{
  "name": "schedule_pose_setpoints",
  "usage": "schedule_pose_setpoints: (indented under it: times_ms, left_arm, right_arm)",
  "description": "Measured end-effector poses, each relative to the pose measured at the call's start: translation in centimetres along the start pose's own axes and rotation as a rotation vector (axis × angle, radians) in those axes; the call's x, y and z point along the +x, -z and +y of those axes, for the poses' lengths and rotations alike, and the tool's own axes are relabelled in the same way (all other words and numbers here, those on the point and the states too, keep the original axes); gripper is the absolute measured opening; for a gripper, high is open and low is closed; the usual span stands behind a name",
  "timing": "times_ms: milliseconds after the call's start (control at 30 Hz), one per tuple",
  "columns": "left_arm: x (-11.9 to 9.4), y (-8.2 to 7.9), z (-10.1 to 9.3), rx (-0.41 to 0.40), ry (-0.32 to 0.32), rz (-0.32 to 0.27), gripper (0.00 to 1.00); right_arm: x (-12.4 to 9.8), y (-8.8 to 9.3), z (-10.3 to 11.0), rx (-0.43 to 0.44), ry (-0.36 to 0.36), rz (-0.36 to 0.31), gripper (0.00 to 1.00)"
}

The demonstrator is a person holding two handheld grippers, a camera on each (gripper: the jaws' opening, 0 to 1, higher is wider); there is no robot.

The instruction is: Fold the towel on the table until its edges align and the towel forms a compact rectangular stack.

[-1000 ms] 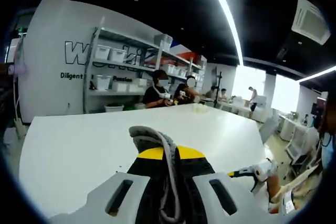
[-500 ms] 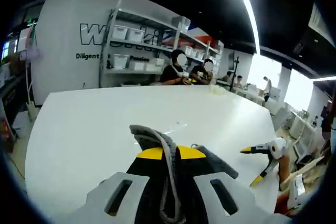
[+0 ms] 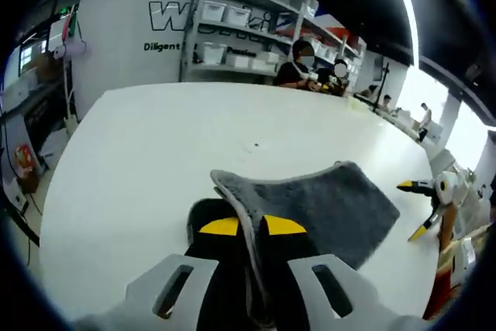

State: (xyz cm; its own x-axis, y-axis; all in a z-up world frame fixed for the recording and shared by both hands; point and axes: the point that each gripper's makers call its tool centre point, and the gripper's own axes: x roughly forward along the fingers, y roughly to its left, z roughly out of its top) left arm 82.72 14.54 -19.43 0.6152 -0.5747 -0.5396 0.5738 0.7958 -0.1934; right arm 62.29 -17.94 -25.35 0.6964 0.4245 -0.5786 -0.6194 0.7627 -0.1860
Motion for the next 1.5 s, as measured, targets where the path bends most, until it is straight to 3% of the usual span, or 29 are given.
schedule_pose_setpoints:
  times_ms: [167, 467, 567, 700, 800, 867, 1167, 1333, 1433, 1500]
  left_arm:
    - [0.6, 2.7, 0.9, 0.010, -0.049, 0.043, 0.11]
    - [1.3, 4.5, 4.5, 0.026, -0.128, 0.069, 0.23]
    - [1.2, 4.3, 4.9, 0.031, -0.132, 0.041, 0.25]
    - [0.1, 2.5, 5.1, 0.113, -0.132, -0.040, 0.44]
    - [-1.5, 0.9, 3.5, 0.193, -0.090, -0.135, 0.53]
    - [-2.3, 0.5, 2.5, 0.235, -0.065, -0.160, 0.59]
    - [-5.2, 2.7, -4.4, 0.357, 0.042, -0.172, 0.90]
    - [-6.4, 3.4, -9.0, 0.315, 0.179, -0.280, 0.93]
    - [-6.6, 4.0, -9.3, 0.302, 0.177, -0.295, 0.94]
    - [-6.3, 4.4, -8.8, 0.244, 0.167, -0.295, 0.93]
  right_arm:
    - [0.0, 0.0, 0.0, 0.002, 0.000, 0.001, 0.99]
    - [0.1, 0.0, 0.0, -0.001, 0.000, 0.000, 0.99]
    - [0.0, -0.2, 0.1, 0.002, -0.005, -0.009, 0.99]
    - [0.0, -0.4, 0.4, 0.009, -0.022, -0.020, 0.99]
    - [0.1, -0.6, 0.6, 0.012, -0.033, -0.026, 0.99]
    - [0.1, -0.7, 0.8, 0.023, -0.046, -0.035, 0.99]
    - [0.1, -1.5, 1.2, 0.084, -0.085, -0.085, 0.99]
    - [0.0, -1.7, 1.0, 0.112, -0.096, -0.104, 0.99]
    - [0.0, -1.8, 1.0, 0.129, -0.097, -0.118, 0.99]
    - [-0.3, -2.6, 0.6, 0.136, -0.090, -0.165, 0.99]
